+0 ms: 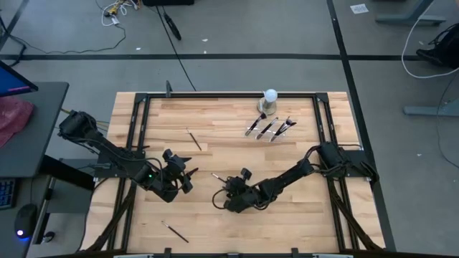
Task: Put items in baskets/containers
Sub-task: Put the eyeshadow brush into the transparent organizer
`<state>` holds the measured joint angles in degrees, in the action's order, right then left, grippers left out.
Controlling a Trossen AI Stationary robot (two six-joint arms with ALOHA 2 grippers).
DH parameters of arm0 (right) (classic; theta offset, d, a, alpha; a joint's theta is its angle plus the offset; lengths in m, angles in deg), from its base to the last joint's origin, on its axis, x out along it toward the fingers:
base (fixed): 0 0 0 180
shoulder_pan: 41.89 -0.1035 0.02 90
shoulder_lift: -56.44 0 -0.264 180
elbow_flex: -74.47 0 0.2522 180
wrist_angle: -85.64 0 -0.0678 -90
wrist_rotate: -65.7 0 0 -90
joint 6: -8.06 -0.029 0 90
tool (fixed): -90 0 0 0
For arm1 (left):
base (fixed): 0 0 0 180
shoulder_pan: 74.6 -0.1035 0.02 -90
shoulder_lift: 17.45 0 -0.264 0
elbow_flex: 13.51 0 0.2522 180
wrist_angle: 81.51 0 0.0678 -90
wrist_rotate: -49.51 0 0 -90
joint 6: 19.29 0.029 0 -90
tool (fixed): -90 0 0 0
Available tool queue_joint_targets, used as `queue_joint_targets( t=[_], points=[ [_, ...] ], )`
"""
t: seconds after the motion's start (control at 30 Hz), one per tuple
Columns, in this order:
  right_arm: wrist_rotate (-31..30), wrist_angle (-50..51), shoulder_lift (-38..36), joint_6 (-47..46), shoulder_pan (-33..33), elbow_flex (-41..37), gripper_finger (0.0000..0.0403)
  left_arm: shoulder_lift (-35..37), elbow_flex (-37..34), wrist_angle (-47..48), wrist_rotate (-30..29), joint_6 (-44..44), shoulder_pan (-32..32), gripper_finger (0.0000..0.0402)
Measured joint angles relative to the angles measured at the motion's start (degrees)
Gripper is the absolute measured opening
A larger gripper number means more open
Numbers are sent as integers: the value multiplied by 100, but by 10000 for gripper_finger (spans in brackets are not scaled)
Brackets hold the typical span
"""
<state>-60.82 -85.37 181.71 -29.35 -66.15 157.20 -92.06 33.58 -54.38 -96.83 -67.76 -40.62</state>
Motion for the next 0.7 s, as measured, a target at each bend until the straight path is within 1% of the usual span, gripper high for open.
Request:
queue_joint_targets(
  t=[0.1,0.27,0.33,0.53,0.7],
  points=[
    [-60,-581,0,156,81,-235,131,0,0,0,0,10,2,238],
    [98,-1902,8,469,227,-746,118,0,0,0,0,8,2,238],
    [192,-2271,19,668,295,-858,113,0,0,0,0,25,2,238],
    [344,-2806,249,1100,496,-848,114,0,0,-1,-20,21,-5,238],
    [356,-2894,506,1113,579,-755,109,-2,0,-8,-20,9,-5,238]
  ],
)
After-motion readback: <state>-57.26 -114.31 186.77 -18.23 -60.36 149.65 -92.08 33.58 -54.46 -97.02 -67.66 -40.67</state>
